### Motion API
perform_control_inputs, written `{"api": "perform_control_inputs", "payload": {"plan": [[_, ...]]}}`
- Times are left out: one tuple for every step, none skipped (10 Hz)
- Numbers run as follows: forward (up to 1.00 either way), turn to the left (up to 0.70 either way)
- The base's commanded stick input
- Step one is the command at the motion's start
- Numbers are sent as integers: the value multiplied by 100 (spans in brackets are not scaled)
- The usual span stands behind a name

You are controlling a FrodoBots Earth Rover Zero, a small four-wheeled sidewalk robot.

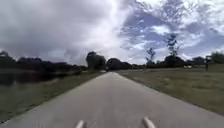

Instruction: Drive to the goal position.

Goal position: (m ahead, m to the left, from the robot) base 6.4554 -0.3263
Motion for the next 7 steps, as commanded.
{"api": "perform_control_inputs", "payload": {"plan": [[70,0],[70,0],[70,0],[70,0],[70,0],[70,0],[70,0]]}}
